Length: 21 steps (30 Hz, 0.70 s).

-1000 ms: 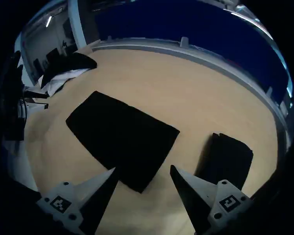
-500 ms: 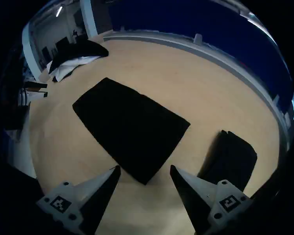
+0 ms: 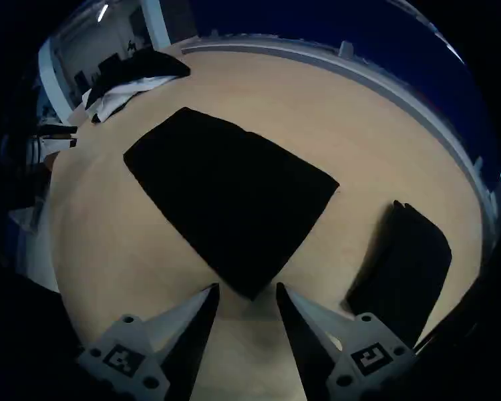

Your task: Fold towel

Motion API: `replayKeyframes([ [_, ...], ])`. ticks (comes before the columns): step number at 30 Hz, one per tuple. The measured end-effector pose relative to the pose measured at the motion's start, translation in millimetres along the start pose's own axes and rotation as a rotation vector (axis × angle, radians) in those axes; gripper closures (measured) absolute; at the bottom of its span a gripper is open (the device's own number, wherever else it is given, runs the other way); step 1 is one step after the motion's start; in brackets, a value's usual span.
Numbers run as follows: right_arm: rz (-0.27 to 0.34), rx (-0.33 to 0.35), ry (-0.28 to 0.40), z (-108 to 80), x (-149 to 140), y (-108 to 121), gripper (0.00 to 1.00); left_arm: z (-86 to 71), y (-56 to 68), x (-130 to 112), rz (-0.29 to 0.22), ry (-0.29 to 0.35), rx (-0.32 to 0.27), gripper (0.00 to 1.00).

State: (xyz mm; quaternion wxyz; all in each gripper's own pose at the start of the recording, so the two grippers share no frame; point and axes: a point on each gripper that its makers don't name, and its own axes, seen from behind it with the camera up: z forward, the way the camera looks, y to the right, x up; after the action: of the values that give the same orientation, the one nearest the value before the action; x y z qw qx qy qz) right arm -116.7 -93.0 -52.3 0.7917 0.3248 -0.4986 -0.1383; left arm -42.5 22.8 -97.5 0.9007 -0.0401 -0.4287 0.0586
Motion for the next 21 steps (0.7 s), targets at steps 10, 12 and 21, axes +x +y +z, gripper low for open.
replayKeyframes([
  [10,-0.004,-0.010,-0.015,3.8,-5.5,0.8,0.62,1.9,2.3,-2.5,0.006,-0.004,-0.007,0.15],
  [12,0.000,-0.008,-0.013,3.8,-5.0,-0.1,0.68,2.3,2.7,-2.9,0.007,-0.005,-0.008,0.15],
  [21,0.005,-0.016,-0.013,4.8,-6.6,1.8,0.84,3.2,4.3,-1.3,0.015,-0.006,-0.013,0.15],
])
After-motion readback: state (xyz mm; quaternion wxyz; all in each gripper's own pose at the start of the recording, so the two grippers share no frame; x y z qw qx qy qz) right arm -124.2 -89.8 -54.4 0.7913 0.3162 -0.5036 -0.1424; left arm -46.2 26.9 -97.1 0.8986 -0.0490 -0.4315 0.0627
